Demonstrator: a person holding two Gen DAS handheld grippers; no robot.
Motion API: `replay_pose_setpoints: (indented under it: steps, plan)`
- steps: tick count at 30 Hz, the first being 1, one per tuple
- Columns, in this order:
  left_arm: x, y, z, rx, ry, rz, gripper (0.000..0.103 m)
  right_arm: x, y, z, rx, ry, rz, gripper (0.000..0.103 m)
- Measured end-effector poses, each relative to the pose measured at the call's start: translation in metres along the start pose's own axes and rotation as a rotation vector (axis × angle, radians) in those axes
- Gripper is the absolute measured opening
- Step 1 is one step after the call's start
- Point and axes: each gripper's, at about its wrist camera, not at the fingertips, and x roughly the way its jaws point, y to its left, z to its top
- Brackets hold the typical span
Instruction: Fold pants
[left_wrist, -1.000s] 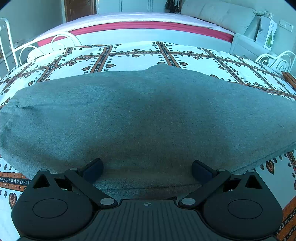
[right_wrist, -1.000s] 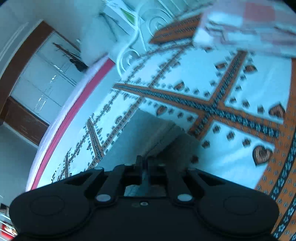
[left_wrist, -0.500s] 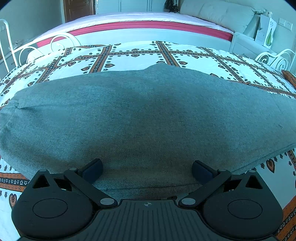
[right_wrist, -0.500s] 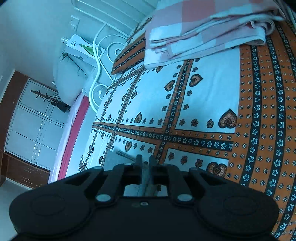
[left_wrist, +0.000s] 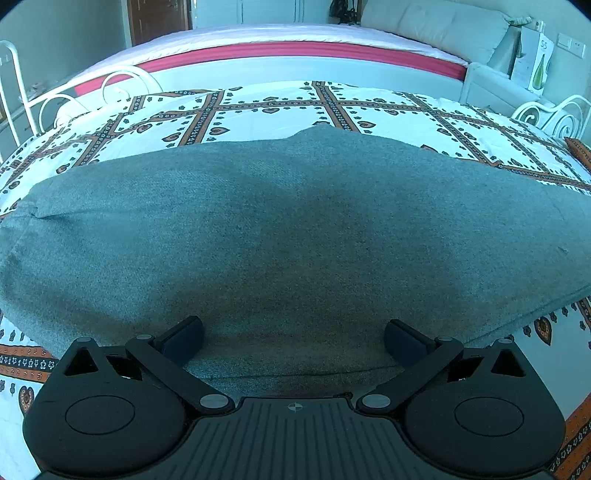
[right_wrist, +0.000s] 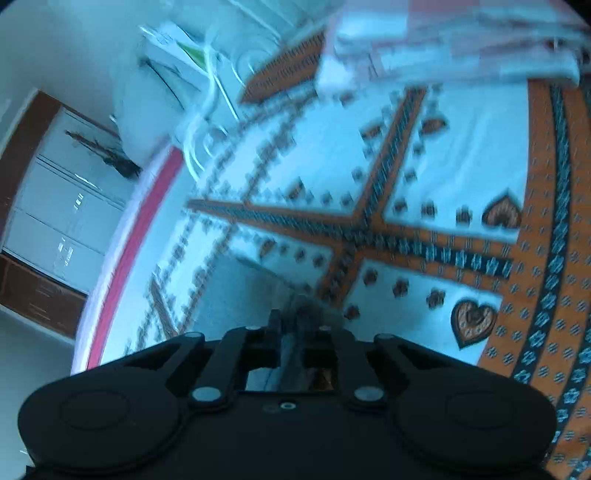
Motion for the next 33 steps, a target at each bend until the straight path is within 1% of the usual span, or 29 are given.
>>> replay_pose_setpoints:
  steps: [1,2,3,4,5,6,7,8,9,10,12,14,15,16,17,18,20,21,23,25,28,31,33]
  plan:
    - [0.0,0.0,0.0,0.003,0.0,0.002,0.103,-0.002,0.003,-0.003,-0.032,-0.003,-0.019,0.0]
    - [-0.001,-0.001,0.001,0.01,-0.001,0.005,0.103,0.003,0.006,-0.007,-0.076,0.024,-0.061,0.0]
    - [-0.003,-0.001,0.003,0.014,-0.006,0.014,0.103,0.008,0.006,-0.009,-0.111,0.05,-0.121,0.006]
    - [-0.009,0.0,0.005,0.004,-0.022,0.032,0.103,0.004,0.005,-0.01,-0.104,0.022,-0.148,0.014]
    - [-0.019,0.003,0.007,-0.001,-0.059,0.041,0.103,-0.006,0.006,-0.01,-0.089,-0.026,-0.169,0.012]
    - [-0.03,0.008,0.01,0.001,-0.112,0.056,0.103,-0.019,0.015,-0.01,-0.109,-0.088,-0.161,0.013]
    - [-0.043,0.016,0.013,-0.001,-0.175,0.092,0.103,-0.026,0.027,-0.012,-0.156,-0.115,-0.12,0.014]
    - [-0.051,0.025,0.017,0.003,-0.223,0.127,0.103,-0.03,0.042,-0.015,-0.213,-0.114,-0.078,0.014]
    - [-0.057,0.039,0.023,-0.002,-0.26,0.173,0.103,-0.03,0.06,-0.021,-0.279,-0.1,-0.035,0.014]
    - [-0.058,0.055,0.03,-0.027,-0.278,0.211,0.102,-0.026,0.081,-0.032,-0.35,-0.073,0.021,0.014]
    - [-0.051,0.093,0.044,-0.084,-0.265,0.259,0.102,-0.008,0.124,-0.062,-0.481,0.024,0.131,0.016]
    - [-0.041,0.126,0.057,-0.117,-0.252,0.297,0.102,0.008,0.167,-0.111,-0.649,0.132,0.217,0.017]
    - [-0.034,0.142,0.062,-0.128,-0.229,0.31,0.102,0.017,0.188,-0.14,-0.732,0.182,0.258,0.019]
    - [-0.025,0.158,0.066,-0.152,-0.199,0.302,0.101,0.026,0.208,-0.168,-0.806,0.232,0.296,0.019]
    - [-0.018,0.172,0.068,-0.184,-0.184,0.276,0.096,0.035,0.227,-0.197,-0.864,0.281,0.336,0.019]
    - [-0.01,0.183,0.068,-0.206,-0.165,0.243,0.094,0.045,0.244,-0.224,-0.911,0.329,0.376,0.018]
    - [0.004,0.203,0.069,-0.239,-0.152,0.18,0.093,0.064,0.275,-0.266,-0.994,0.375,0.424,0.018]
    - [0.01,0.208,0.069,-0.249,-0.141,0.164,0.093,0.074,0.291,-0.286,-1.026,0.393,0.45,0.017]
    - [0.025,0.216,0.068,-0.274,-0.145,0.121,0.093,0.089,0.318,-0.314,-1.05,0.417,0.48,0.018]
    - [0.035,0.222,0.066,-0.324,-0.147,0.061,0.093,0.104,0.338,-0.333,-1.065,0.433,0.504,0.019]
    - [0.051,0.228,0.068,-0.356,-0.136,0.006,0.093,0.127,0.361,-0.354,-1.112,0.465,0.503,0.022]
    - [0.059,0.236,0.066,-0.416,-0.118,-0.036,0.085,0.148,0.371,-0.369,-1.154,0.491,0.499,0.025]
    - [0.062,0.237,0.067,-0.421,-0.109,-0.047,0.077,0.158,0.372,-0.375,-1.167,0.51,0.494,0.026]
